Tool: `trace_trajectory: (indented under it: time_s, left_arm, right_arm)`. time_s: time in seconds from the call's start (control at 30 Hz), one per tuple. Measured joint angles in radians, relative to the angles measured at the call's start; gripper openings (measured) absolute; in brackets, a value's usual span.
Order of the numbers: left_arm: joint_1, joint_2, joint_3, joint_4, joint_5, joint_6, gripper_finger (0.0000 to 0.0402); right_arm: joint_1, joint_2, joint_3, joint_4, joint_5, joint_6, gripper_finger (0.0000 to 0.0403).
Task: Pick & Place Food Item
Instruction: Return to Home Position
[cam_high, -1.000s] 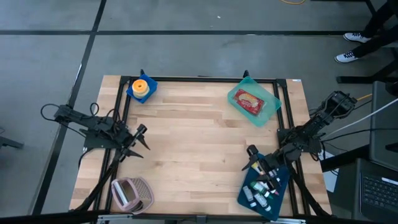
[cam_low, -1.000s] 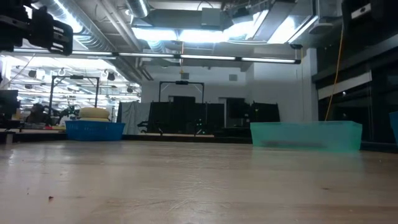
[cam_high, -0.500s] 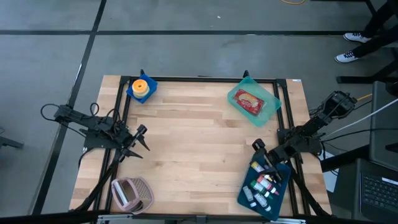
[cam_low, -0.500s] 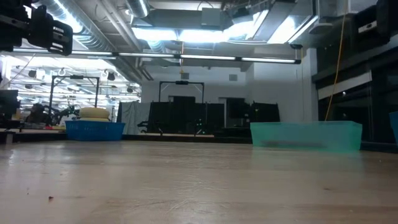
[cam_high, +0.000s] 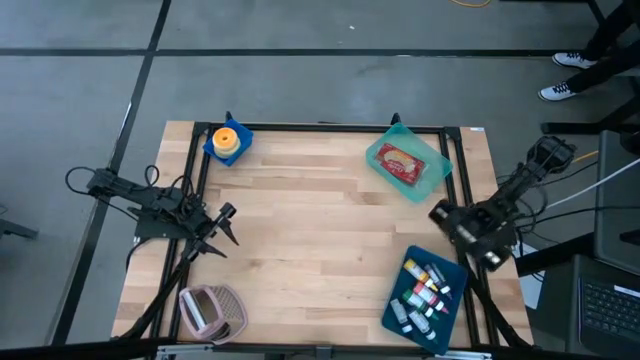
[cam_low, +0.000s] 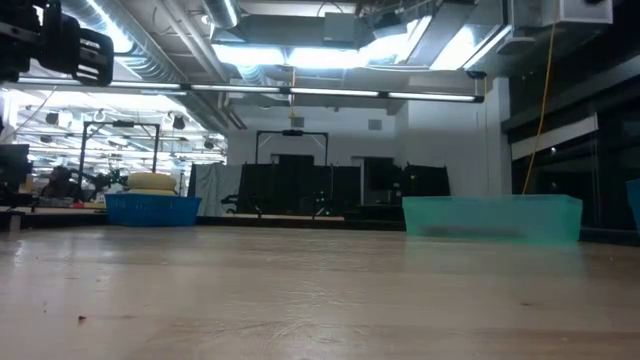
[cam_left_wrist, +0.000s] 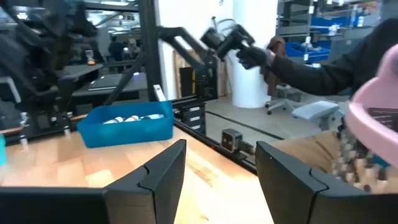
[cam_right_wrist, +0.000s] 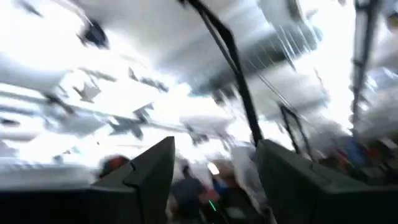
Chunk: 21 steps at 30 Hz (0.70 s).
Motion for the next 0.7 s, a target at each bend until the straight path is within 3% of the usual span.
trace_trajectory:
  time_s: [0.47, 0.7]
  left_arm:
    - [-0.002, 0.0, 0.0, 0.009, 0.094, -0.034, 0.0189]
    - [-0.002, 0.0, 0.0, 0.01, 0.1, -0.039, 0.0189]
  right_arm:
    - [0.0, -0.486, 0.0, 0.001, -0.076, 0.076, 0.0222]
    - [0.0, -0.688, 0.0, 0.001, -0.228, 0.074, 0.0222]
